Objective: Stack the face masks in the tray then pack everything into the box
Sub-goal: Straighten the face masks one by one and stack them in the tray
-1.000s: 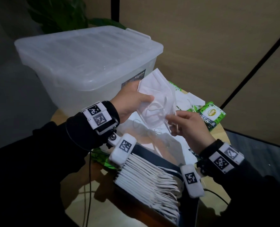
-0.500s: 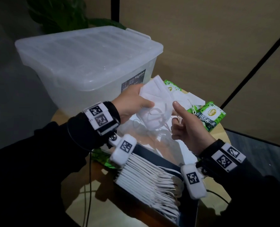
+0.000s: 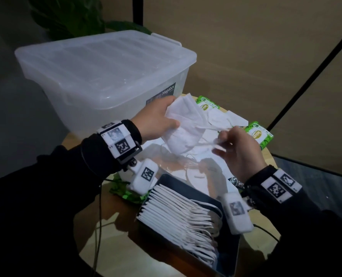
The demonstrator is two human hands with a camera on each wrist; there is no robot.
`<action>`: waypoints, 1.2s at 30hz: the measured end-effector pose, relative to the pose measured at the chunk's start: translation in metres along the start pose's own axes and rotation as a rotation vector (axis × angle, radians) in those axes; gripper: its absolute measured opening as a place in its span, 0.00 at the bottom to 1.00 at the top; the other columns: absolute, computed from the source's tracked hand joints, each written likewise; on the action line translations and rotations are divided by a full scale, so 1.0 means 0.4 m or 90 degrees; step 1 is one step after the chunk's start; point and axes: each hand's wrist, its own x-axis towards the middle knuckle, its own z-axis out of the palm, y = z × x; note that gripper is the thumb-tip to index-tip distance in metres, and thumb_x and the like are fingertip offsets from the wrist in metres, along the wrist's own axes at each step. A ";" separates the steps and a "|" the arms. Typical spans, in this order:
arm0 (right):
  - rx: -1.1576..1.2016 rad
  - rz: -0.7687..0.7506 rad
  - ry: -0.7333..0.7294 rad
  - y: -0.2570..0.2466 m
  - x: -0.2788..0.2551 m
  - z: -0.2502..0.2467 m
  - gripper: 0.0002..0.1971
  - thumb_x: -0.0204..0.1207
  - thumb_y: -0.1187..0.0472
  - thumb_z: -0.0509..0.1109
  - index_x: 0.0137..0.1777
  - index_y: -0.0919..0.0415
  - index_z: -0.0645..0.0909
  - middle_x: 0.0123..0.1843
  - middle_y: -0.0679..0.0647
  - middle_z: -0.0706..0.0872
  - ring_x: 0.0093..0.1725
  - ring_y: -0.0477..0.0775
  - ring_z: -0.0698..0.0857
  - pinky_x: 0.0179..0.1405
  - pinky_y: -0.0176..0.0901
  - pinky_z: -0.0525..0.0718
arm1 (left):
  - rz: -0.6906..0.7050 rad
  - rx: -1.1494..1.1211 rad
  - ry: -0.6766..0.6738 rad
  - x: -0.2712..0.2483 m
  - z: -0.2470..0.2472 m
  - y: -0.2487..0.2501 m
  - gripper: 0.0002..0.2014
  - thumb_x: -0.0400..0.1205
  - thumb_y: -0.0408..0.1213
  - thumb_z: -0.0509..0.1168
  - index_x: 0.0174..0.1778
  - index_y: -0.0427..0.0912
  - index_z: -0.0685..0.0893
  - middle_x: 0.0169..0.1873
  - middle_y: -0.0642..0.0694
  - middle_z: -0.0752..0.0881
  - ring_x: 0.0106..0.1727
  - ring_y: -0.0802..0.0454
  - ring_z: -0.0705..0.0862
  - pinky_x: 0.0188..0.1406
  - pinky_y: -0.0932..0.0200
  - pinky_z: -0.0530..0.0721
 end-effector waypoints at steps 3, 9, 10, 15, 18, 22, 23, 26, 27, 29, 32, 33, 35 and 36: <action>0.252 0.015 -0.053 -0.032 -0.011 0.003 0.16 0.80 0.64 0.53 0.29 0.56 0.68 0.27 0.53 0.67 0.26 0.54 0.75 0.49 0.52 0.88 | -0.004 -0.008 0.002 -0.002 -0.005 0.003 0.24 0.72 0.33 0.76 0.65 0.51 0.85 0.57 0.52 0.91 0.59 0.52 0.90 0.65 0.44 0.88; -0.220 -0.064 -0.116 -0.011 -0.015 -0.009 0.09 0.76 0.63 0.80 0.49 0.62 0.82 0.24 0.48 0.63 0.22 0.50 0.62 0.25 0.43 0.69 | -0.007 -0.123 -0.024 -0.018 0.008 0.007 0.26 0.68 0.21 0.75 0.62 0.38 0.84 0.53 0.36 0.90 0.54 0.43 0.89 0.59 0.42 0.87; -0.259 -0.078 -0.131 -0.005 -0.018 -0.014 0.12 0.75 0.64 0.82 0.51 0.67 0.83 0.25 0.50 0.65 0.23 0.51 0.63 0.25 0.43 0.68 | -0.001 -0.124 -0.043 -0.026 0.014 0.008 0.26 0.68 0.20 0.74 0.63 0.38 0.84 0.51 0.37 0.90 0.53 0.43 0.89 0.58 0.44 0.87; -0.313 -0.150 -0.154 -0.009 -0.053 -0.023 0.10 0.76 0.72 0.78 0.35 0.63 0.84 0.24 0.49 0.69 0.23 0.51 0.64 0.25 0.42 0.65 | 0.055 -0.038 -0.140 -0.049 0.019 0.011 0.20 0.81 0.25 0.73 0.65 0.50 0.82 0.58 0.53 0.90 0.61 0.56 0.88 0.63 0.53 0.86; -0.328 -0.157 -0.169 -0.012 -0.069 -0.039 0.07 0.76 0.71 0.79 0.39 0.72 0.84 0.25 0.52 0.70 0.24 0.52 0.64 0.26 0.43 0.63 | 0.084 -0.027 -0.164 -0.063 0.000 0.023 0.12 0.84 0.38 0.69 0.63 0.52 0.84 0.59 0.50 0.88 0.58 0.54 0.85 0.60 0.49 0.85; -0.329 -0.129 -0.201 0.002 -0.090 -0.056 0.07 0.76 0.71 0.78 0.41 0.74 0.84 0.25 0.53 0.70 0.25 0.52 0.62 0.28 0.46 0.57 | 0.178 0.156 -0.186 -0.086 -0.002 0.019 0.15 0.81 0.39 0.70 0.62 0.56 0.88 0.54 0.54 0.91 0.57 0.53 0.87 0.62 0.45 0.86; -0.322 -0.118 -0.205 0.005 -0.095 -0.060 0.06 0.77 0.71 0.78 0.40 0.72 0.84 0.25 0.53 0.70 0.24 0.51 0.61 0.28 0.46 0.56 | 0.182 0.163 -0.189 -0.090 -0.002 0.016 0.15 0.81 0.38 0.71 0.63 0.56 0.89 0.55 0.55 0.91 0.58 0.55 0.88 0.63 0.46 0.86; -0.309 -0.096 -0.217 0.010 -0.107 -0.065 0.08 0.77 0.69 0.79 0.42 0.72 0.83 0.24 0.53 0.69 0.23 0.51 0.61 0.25 0.42 0.57 | 0.165 0.150 -0.199 -0.100 -0.001 0.015 0.17 0.82 0.30 0.74 0.63 0.53 0.92 0.55 0.58 0.93 0.58 0.59 0.89 0.64 0.49 0.87; -0.314 -0.082 -0.227 0.010 -0.112 -0.067 0.08 0.77 0.67 0.79 0.41 0.70 0.83 0.24 0.53 0.69 0.23 0.51 0.61 0.24 0.40 0.57 | 0.163 0.150 -0.207 -0.103 0.002 0.013 0.17 0.82 0.29 0.75 0.63 0.52 0.93 0.54 0.58 0.93 0.57 0.60 0.89 0.63 0.52 0.87; -0.332 -0.032 -0.259 0.012 -0.122 -0.070 0.10 0.76 0.65 0.80 0.40 0.66 0.81 0.24 0.56 0.66 0.22 0.51 0.60 0.22 0.37 0.59 | 0.166 0.169 -0.230 -0.110 0.011 0.009 0.17 0.81 0.29 0.75 0.63 0.50 0.93 0.54 0.59 0.93 0.54 0.65 0.88 0.60 0.59 0.86; -0.380 0.040 -0.303 0.018 -0.133 -0.074 0.12 0.77 0.65 0.80 0.41 0.65 0.79 0.22 0.54 0.64 0.19 0.52 0.61 0.22 0.37 0.63 | 0.180 0.246 -0.271 -0.120 0.025 0.003 0.14 0.81 0.31 0.75 0.60 0.52 0.92 0.52 0.59 0.92 0.53 0.64 0.86 0.56 0.61 0.83; -0.401 0.048 -0.305 0.020 -0.134 -0.075 0.11 0.78 0.65 0.80 0.41 0.66 0.79 0.22 0.54 0.65 0.19 0.52 0.62 0.22 0.38 0.64 | 0.185 0.274 -0.281 -0.122 0.028 -0.001 0.14 0.81 0.32 0.75 0.59 0.53 0.91 0.51 0.60 0.92 0.52 0.63 0.86 0.55 0.62 0.82; -0.468 0.044 -0.299 0.024 -0.130 -0.079 0.12 0.77 0.65 0.80 0.39 0.69 0.80 0.21 0.55 0.68 0.18 0.53 0.67 0.22 0.41 0.69 | 0.198 0.325 -0.292 -0.128 0.035 -0.008 0.13 0.80 0.33 0.75 0.57 0.54 0.90 0.49 0.61 0.90 0.50 0.63 0.83 0.53 0.64 0.78; -0.514 0.041 -0.297 0.026 -0.126 -0.082 0.13 0.76 0.65 0.81 0.37 0.69 0.81 0.21 0.56 0.70 0.17 0.54 0.70 0.23 0.43 0.71 | 0.203 0.346 -0.299 -0.131 0.040 -0.013 0.13 0.80 0.33 0.75 0.57 0.54 0.90 0.48 0.61 0.90 0.50 0.64 0.82 0.52 0.65 0.77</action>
